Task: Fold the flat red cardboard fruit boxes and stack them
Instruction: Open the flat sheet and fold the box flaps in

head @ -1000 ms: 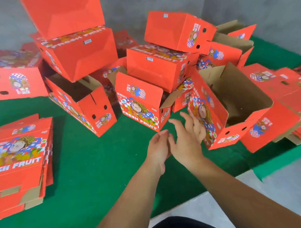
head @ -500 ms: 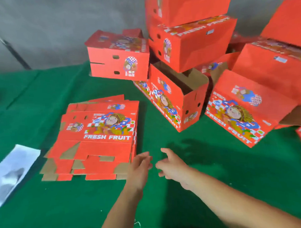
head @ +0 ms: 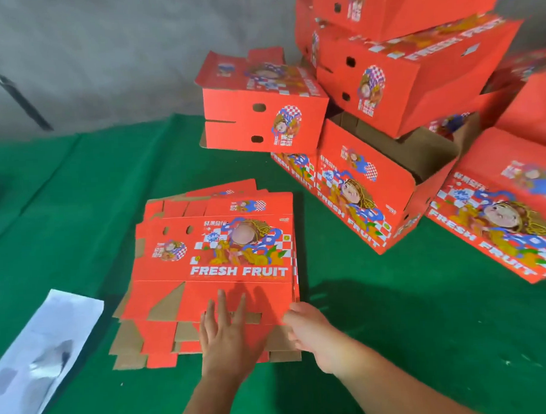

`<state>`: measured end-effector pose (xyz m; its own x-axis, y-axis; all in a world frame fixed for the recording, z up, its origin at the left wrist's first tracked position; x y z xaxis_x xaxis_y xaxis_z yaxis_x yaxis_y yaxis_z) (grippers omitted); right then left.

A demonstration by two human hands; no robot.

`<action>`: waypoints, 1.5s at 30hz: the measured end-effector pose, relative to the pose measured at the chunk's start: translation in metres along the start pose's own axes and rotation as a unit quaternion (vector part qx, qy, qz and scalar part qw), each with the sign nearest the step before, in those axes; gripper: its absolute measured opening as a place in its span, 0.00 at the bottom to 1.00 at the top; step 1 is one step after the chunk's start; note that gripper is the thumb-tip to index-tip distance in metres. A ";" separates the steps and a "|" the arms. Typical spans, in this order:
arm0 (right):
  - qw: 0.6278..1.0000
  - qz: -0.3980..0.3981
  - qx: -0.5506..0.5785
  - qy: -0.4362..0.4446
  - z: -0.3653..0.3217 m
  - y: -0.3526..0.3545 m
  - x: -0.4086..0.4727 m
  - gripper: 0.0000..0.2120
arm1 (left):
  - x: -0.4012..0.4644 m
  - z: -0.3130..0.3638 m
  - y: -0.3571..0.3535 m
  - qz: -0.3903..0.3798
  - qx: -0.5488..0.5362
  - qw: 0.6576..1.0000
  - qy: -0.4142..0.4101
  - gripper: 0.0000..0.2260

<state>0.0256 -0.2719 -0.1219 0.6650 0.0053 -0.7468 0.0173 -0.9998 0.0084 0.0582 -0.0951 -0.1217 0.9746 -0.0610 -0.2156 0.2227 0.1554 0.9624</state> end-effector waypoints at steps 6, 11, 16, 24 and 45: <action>0.998 -0.003 -0.056 0.010 -0.007 -0.012 0.001 0.23 | 0.025 -0.010 -0.019 -0.054 0.051 0.994 -0.080 0.42; 0.999 0.011 0.012 -0.042 0.002 -0.012 0.008 0.13 | 0.022 0.009 -0.016 0.018 -0.015 0.994 -0.107 0.20; 0.996 0.062 0.009 -0.069 -0.002 -0.013 0.012 0.19 | 0.023 0.007 -0.009 0.043 0.025 0.987 -0.156 0.15; 0.982 0.148 0.017 -0.113 -0.002 -0.021 0.016 0.27 | 0.018 0.028 -0.002 0.054 0.006 0.974 -0.221 0.24; 0.967 0.217 -0.134 0.027 -0.006 0.026 0.013 0.13 | 0.055 -0.195 0.032 0.046 -0.174 0.939 0.294 0.30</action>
<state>0.0392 -0.2973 -0.1279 0.6910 -0.4050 -0.5987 -0.0839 -0.8676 0.4901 0.1235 0.0984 -0.1350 0.8131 0.5071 -0.2859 0.0314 0.4523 0.8913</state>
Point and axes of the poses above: each hand's wrist, its own x-axis towards the middle knuckle, its own y-axis out of the back of the hand, z = x × y, the point moved 8 cm from there along x, towards the middle knuckle, and after that the axes turned 2 degrees about z, right-handed, at the moved point
